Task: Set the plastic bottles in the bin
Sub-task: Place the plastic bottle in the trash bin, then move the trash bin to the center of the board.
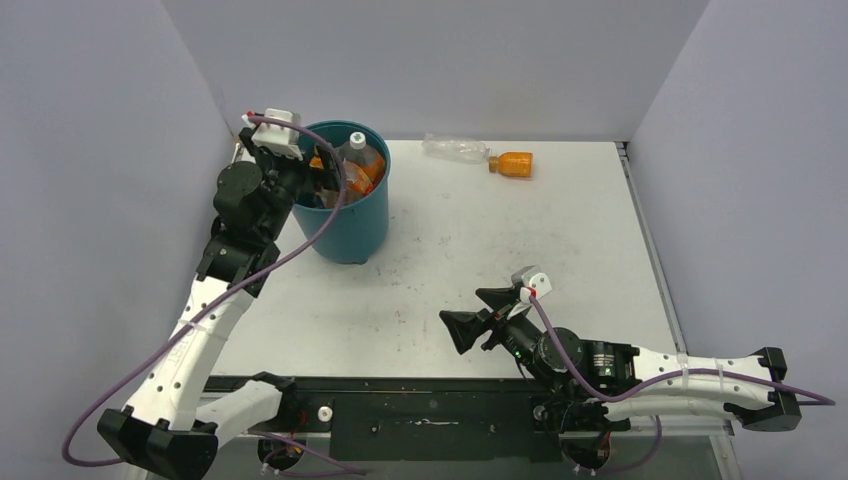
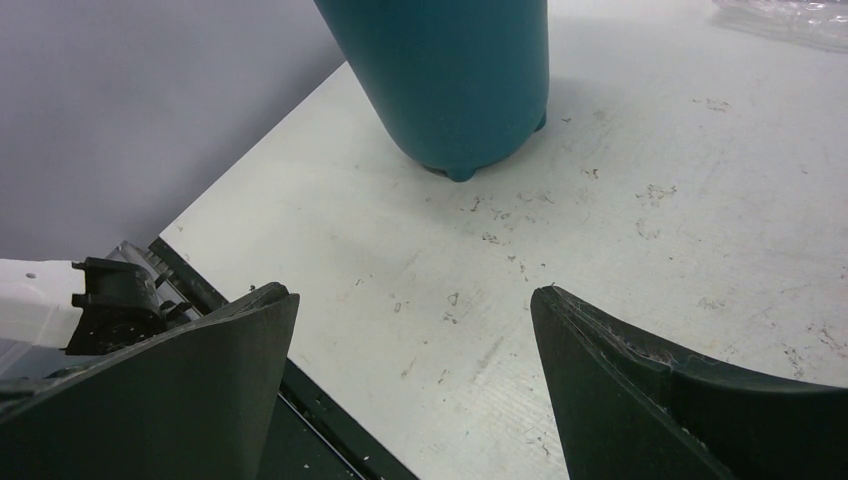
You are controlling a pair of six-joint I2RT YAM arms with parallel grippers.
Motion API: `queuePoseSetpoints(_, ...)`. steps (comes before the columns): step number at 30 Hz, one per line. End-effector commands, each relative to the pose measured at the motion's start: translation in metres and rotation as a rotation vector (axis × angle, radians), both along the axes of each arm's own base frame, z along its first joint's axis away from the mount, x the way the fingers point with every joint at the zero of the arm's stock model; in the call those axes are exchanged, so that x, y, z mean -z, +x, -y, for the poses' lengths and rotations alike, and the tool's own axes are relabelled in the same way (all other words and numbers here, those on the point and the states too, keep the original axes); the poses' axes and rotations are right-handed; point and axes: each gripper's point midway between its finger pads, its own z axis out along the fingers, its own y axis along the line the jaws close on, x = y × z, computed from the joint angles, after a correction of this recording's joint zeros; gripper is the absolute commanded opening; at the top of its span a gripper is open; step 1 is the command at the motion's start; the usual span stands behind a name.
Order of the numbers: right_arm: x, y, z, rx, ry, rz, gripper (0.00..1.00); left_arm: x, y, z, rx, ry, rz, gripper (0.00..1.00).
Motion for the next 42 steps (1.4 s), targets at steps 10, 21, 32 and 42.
queuePoseSetpoints(10,-0.012,0.003,-0.002,0.019,0.059,0.024,0.9,0.054,-0.013,-0.11,-0.493,-0.208,-0.205,0.96)
queuePoseSetpoints(21,-0.012,0.026,-0.011,0.121,0.075,0.023,0.9,0.087,0.03,-0.104,-0.438,-0.292,-0.291,0.84)
queuePoseSetpoints(32,0.0,0.066,-0.042,0.041,0.133,-0.086,0.9,0.118,0.054,-0.117,-0.493,-0.263,-0.371,0.57)
queuePoseSetpoints(42,0.004,0.069,-0.04,0.048,0.135,-0.103,0.9,0.114,0.055,-0.117,-0.485,-0.224,-0.386,0.22)
